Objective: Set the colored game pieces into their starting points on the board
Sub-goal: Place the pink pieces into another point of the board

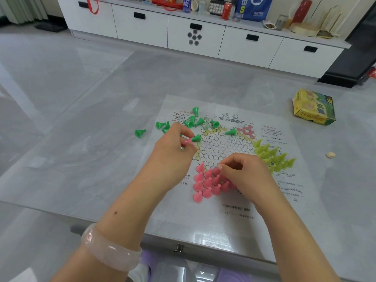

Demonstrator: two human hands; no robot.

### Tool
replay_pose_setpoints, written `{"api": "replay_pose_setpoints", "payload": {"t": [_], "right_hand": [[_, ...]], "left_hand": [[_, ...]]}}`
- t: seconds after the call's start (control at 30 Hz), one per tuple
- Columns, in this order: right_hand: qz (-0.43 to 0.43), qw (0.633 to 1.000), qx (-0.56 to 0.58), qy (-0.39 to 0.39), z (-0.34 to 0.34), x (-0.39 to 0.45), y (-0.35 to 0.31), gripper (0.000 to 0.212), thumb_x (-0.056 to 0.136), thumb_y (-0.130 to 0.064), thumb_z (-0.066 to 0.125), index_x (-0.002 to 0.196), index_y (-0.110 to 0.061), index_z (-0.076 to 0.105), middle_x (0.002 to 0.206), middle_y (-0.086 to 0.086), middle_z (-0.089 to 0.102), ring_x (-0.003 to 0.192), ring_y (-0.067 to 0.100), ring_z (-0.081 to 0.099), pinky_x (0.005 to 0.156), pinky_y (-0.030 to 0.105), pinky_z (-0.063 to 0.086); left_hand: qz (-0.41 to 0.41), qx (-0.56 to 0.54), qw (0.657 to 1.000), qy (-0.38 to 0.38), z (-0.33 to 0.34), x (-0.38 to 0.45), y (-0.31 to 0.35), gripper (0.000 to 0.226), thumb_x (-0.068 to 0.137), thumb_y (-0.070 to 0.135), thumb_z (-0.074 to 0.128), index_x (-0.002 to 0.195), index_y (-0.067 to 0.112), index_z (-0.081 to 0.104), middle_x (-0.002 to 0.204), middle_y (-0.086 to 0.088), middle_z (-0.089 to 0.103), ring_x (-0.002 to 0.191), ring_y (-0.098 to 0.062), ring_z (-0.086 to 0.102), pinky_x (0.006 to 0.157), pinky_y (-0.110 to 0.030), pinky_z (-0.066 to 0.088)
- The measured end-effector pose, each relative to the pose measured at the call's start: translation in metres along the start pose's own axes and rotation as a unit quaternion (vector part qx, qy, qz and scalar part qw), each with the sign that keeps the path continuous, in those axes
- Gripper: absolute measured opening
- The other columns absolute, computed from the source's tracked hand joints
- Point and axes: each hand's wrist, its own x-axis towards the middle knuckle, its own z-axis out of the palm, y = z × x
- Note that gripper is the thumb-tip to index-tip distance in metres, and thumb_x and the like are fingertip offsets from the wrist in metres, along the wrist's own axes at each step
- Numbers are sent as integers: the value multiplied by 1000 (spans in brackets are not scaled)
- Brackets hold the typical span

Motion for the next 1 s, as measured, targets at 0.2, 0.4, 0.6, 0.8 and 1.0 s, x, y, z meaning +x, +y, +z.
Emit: {"api": "replay_pose_setpoints", "payload": {"t": [0.2, 0.4, 0.6, 0.8, 1.0], "right_hand": [[-3, 1000, 8, 0, 0, 0, 0, 17, 79, -5, 60, 67, -14, 68, 60, 1, 70, 47, 13, 60, 61, 33, 55], [-5, 1000, 5, -4, 0, 0, 1, 16, 80, -6, 61, 69, -15, 68, 57, -2, 68, 46, 10, 60, 53, 24, 49], [-87, 994, 8, 69, -7, -7, -9, 14, 84, -18, 61, 73, -25, 66, 64, -14, 64, 59, 0, 57, 57, 15, 43], [-233, 962, 124, 70, -8, -30, -37, 12, 85, -19, 59, 80, -27, 66, 74, -14, 66, 64, -1, 60, 55, 8, 45], [-208, 960, 182, 43, -4, -35, -43, 12, 82, -14, 62, 76, -23, 67, 65, -18, 69, 49, -2, 60, 45, 13, 47]], "left_hand": [[-3, 2, 1000, -8, 0, -1, 1, 14, 91, 14, 43, 99, 24, 48, 103, -5, 61, 64, -12, 48, 34, -7, 31], [-6, 9, 1000, -14, -1, -1, 1, 10, 90, 15, 47, 94, 23, 51, 98, -1, 64, 70, -12, 52, 37, -6, 33], [-32, -25, 996, -84, -1, -4, 4, 16, 89, 32, 54, 87, 16, 59, 74, 8, 71, 55, 5, 50, 51, -15, 41], [-60, -163, 977, -122, -3, -6, 12, 33, 88, 43, 49, 83, 13, 61, 58, 4, 65, 38, -6, 30, 35, -11, 27], [-39, -142, 977, -152, -1, -6, 11, 35, 89, 42, 46, 86, 12, 64, 59, 3, 64, 40, -7, 30, 36, -11, 26]]}}
